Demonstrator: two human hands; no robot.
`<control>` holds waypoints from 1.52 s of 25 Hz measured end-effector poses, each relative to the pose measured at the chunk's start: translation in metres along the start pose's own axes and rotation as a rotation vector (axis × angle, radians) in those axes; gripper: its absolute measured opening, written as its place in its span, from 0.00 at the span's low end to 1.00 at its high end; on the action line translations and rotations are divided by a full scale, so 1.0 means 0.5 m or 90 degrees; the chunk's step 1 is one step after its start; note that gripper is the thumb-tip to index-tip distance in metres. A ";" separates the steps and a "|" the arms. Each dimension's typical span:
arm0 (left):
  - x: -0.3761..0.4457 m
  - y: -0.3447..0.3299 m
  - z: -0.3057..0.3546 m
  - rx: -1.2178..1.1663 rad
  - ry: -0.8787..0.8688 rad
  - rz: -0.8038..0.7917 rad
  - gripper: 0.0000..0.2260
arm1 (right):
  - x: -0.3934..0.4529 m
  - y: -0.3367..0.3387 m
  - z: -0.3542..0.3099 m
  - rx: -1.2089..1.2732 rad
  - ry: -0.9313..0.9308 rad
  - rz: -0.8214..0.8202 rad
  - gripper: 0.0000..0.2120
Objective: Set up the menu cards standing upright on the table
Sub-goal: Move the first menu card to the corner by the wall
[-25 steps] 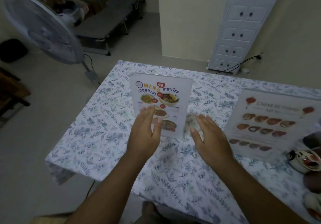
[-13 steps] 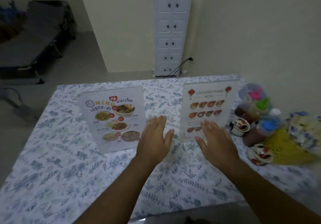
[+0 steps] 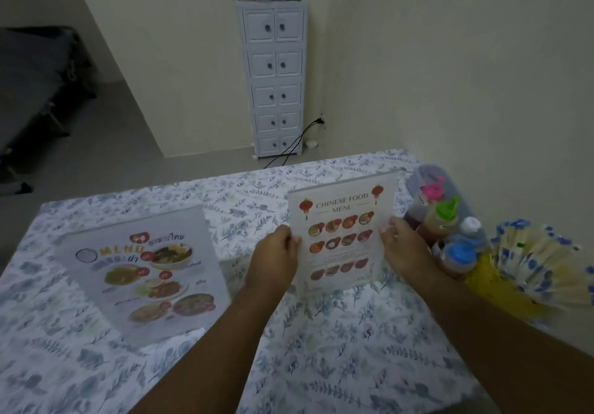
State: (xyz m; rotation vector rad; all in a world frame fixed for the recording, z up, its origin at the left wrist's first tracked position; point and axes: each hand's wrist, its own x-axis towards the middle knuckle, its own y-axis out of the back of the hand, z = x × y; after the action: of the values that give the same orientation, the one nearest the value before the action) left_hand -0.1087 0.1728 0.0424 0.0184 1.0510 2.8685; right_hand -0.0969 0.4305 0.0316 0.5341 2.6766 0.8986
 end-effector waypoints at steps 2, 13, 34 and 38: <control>0.032 -0.001 0.007 -0.038 0.005 0.038 0.08 | 0.038 -0.004 0.002 0.048 0.012 0.030 0.10; 0.502 -0.088 0.204 -0.196 -0.001 0.195 0.08 | 0.572 0.112 -0.171 0.082 0.093 0.135 0.11; 0.646 -0.305 0.252 -0.098 0.054 0.120 0.14 | 0.728 0.146 0.019 0.005 0.028 0.015 0.19; 0.541 -0.232 0.264 -0.024 -0.002 0.089 0.19 | 0.603 0.165 -0.050 -0.117 0.080 0.002 0.24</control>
State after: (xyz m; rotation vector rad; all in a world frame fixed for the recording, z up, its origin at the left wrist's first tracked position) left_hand -0.3640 0.3693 0.0635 0.0972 1.0352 3.0105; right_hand -0.3551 0.6061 0.0620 0.4544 2.6654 1.2027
